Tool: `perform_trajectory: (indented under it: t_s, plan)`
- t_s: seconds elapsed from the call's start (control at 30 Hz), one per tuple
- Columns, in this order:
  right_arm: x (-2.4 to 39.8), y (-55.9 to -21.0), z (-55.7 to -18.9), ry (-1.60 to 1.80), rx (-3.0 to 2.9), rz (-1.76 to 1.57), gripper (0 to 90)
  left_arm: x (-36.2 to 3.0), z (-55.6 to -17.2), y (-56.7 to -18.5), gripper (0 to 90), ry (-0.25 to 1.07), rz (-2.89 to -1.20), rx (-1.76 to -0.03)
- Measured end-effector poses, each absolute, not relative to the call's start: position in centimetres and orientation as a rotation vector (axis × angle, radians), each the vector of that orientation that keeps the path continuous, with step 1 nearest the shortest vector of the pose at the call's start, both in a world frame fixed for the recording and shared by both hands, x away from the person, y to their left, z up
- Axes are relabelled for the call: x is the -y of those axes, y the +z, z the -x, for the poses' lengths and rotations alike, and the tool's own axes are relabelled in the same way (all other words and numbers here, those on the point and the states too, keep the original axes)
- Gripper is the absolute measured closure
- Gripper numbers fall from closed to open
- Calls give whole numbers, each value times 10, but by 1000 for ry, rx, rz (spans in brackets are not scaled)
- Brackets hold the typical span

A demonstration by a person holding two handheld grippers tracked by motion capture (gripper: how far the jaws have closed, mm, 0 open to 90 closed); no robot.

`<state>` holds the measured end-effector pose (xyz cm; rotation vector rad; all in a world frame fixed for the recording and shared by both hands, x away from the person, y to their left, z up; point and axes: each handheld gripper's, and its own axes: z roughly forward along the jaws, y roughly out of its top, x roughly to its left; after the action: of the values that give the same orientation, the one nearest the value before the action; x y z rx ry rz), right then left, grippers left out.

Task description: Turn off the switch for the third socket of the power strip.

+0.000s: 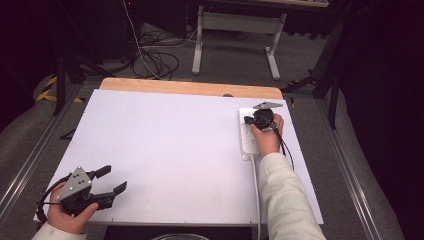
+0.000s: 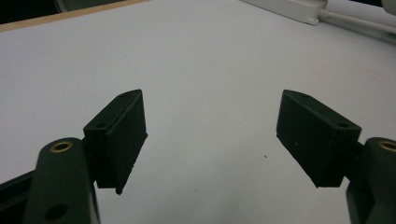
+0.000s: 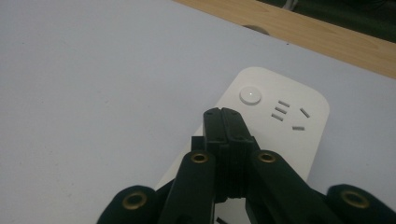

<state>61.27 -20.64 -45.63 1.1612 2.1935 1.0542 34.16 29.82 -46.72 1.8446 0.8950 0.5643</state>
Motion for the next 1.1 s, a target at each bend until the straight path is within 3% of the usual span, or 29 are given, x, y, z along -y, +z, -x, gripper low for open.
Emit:
perform_trajectory:
  t_s: [1.1]
  plan:
    - [201,-462,-616,986,-2200,-1125,900,-297,-342,-468,237,558,-1852,-889]
